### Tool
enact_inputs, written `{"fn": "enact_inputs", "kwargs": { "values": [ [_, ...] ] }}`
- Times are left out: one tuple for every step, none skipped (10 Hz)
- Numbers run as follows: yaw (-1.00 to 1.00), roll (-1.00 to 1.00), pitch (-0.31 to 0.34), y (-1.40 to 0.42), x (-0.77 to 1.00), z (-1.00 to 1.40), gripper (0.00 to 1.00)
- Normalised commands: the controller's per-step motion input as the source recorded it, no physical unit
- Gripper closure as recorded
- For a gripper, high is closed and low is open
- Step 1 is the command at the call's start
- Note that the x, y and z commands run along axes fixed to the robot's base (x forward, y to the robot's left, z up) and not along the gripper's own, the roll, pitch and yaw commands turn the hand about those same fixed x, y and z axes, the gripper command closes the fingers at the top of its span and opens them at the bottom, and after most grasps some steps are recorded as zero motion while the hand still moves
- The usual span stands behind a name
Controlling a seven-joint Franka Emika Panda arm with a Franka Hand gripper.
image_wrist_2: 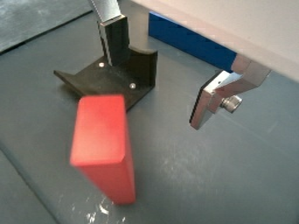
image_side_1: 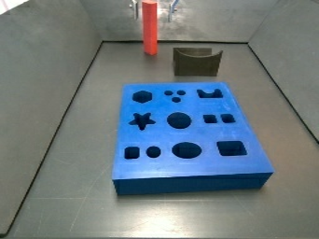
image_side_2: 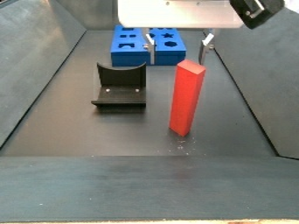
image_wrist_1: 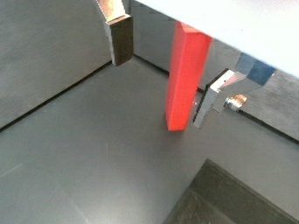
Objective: Pick up the rectangle object. Move up. Move to above the board. Insert the rectangle object.
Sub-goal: Pick up the rectangle object.
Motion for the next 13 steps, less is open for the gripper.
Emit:
{"fn": "enact_inputs", "kwargs": {
  "values": [
    [-0.21,0.0,0.0,0.21,-0.29,0.04,0.0],
    [-0.23,0.0,0.014,0.17,-0.29,0.01,0.0],
    [-0.23,0.17,0.111,0.05,-0.4,0.0,0.0],
    [-0.27,0.08,0.071,0.08,-0.33,0.0,0.0],
    [-0.37,0.0,0.0,0.12,-0.21,0.0,0.0],
    [-0.52,0.0,0.0,0.21,0.0,0.02,0.0],
    [-0.53,-0.03,0.0,0.23,0.0,0.05,0.0],
    [-0.54,-0.08,-0.031,0.22,0.0,0.09,0.0],
    [-0.59,-0.11,-0.114,0.21,0.14,0.08,0.0],
    [-0.61,-0.09,-0.111,0.2,0.09,0.09,0.0],
    [-0.58,-0.07,-0.089,0.22,0.03,0.07,0.0],
    [-0.54,-0.07,-0.054,0.25,0.02,0.05,0.0],
    [-0.41,-0.02,0.0,0.3,0.0,0.0,0.0]
  ]
}}
